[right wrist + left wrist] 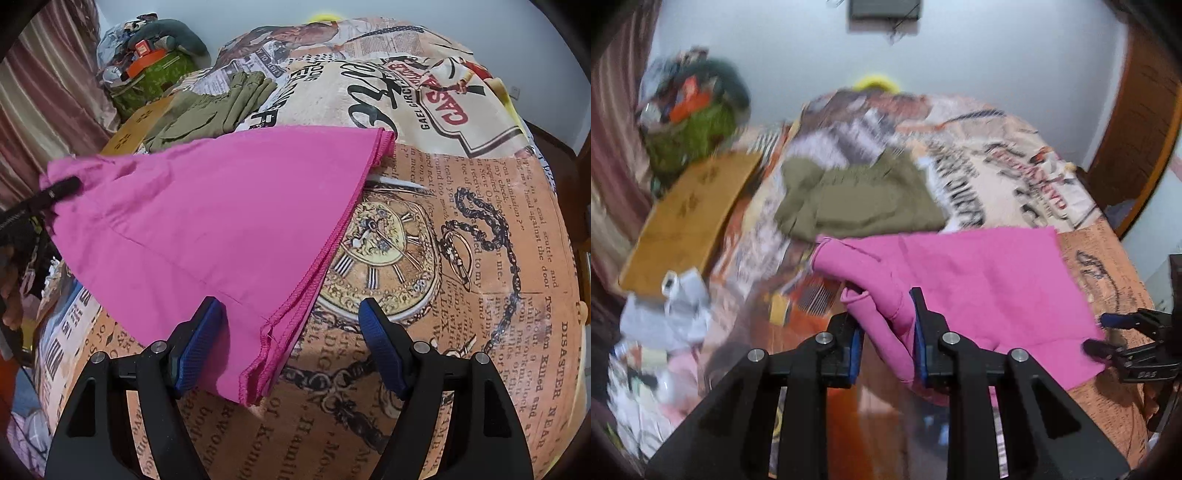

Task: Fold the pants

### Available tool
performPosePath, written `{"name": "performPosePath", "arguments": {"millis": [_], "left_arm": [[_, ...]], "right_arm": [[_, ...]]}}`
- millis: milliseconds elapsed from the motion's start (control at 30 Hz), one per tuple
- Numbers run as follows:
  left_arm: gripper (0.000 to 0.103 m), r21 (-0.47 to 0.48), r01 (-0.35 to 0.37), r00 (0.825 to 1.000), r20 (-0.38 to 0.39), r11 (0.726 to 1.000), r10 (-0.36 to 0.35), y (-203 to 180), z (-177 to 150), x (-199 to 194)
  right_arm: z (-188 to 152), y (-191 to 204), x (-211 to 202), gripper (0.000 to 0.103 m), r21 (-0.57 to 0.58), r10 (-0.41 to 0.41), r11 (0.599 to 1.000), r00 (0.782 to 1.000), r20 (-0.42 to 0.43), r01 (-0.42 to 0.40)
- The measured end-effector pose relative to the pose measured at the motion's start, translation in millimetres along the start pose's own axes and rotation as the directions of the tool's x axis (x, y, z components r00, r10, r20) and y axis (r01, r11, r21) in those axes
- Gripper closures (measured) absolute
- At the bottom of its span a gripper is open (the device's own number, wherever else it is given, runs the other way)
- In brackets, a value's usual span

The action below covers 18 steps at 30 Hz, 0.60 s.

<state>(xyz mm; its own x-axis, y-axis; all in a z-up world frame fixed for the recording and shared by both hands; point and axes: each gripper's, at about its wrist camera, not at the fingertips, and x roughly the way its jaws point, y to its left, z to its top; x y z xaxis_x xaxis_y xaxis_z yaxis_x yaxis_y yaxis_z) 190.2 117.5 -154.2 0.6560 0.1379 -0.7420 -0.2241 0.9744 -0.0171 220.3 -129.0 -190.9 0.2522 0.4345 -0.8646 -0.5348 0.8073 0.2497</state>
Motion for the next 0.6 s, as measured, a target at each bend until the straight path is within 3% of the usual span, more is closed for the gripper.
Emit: {"name": "performPosePath", "arguments": {"millis": [133, 267, 433, 600], "left_arm": [[0.080, 0.063, 0.071, 0.996, 0.047, 0.995, -0.074, -29.9, 18.7, -14.5], [0.080, 0.072, 0.214, 0.976, 0.019, 0.974, -0.216, -56.2, 36.6, -16.5], [0.080, 0.032, 0.394, 0.917, -0.083, 0.919, -0.390, -83.3, 48.0, 0.5], [0.083, 0.070, 0.417, 0.904, -0.140, 0.906, -0.405, -111.4, 42.0, 14.6]], "right_arm": [[-1.3, -0.5, 0.3, 0.029, -0.001, 0.005, 1.000, 1.000, 0.001, -0.005], [-2.3, -0.6, 0.4, 0.029, 0.000, 0.007, 1.000, 1.000, 0.006, -0.007], [-3.5, -1.6, -0.3, 0.029, 0.009, 0.019, 1.000, 1.000, 0.014, -0.019], [-4.3, -1.9, -2.7, 0.029, 0.014, 0.029, 0.999, 0.999, 0.023, -0.029]]}}
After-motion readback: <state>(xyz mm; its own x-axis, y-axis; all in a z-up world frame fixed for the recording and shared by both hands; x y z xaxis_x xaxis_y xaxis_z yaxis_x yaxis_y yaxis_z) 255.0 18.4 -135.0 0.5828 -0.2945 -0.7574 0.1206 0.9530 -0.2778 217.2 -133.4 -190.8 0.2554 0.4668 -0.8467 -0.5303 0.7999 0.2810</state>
